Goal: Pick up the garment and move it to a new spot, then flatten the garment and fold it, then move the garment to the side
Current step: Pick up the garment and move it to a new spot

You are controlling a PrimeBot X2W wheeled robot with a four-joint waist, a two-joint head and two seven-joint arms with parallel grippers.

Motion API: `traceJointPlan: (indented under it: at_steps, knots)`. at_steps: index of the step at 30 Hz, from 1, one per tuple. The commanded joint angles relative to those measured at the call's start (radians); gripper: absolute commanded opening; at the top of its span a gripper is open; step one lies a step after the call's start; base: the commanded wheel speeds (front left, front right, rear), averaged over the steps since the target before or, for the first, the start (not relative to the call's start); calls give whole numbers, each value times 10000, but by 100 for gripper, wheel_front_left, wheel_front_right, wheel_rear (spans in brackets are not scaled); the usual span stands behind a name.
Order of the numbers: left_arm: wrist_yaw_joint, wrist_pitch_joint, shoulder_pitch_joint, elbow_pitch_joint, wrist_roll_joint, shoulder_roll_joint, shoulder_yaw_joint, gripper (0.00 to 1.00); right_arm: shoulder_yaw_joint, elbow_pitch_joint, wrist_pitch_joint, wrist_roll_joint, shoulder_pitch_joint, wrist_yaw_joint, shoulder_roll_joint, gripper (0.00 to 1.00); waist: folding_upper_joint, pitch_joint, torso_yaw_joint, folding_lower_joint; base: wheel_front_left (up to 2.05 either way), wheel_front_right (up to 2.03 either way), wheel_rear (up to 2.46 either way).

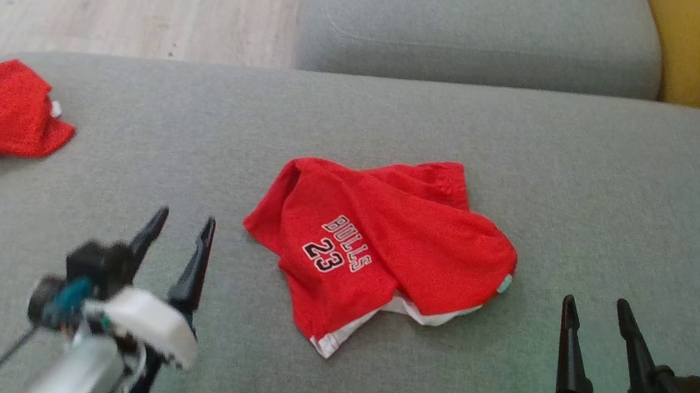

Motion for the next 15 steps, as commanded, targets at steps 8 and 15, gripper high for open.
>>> traceJointPlan:
  at_steps: [8,15]
  knots:
    - [1231,-123,2626,-2980,489,-180,1671,100,328,-619,-110,-178,93,75,-60,100,-1,-357,231,2,0,0,0]
    - [1549,-125,4229,-4084,1007,-550,2413,100,208,-769,-110,-89,540,75,-60,100,-1,-534,213,2,0,0,0]
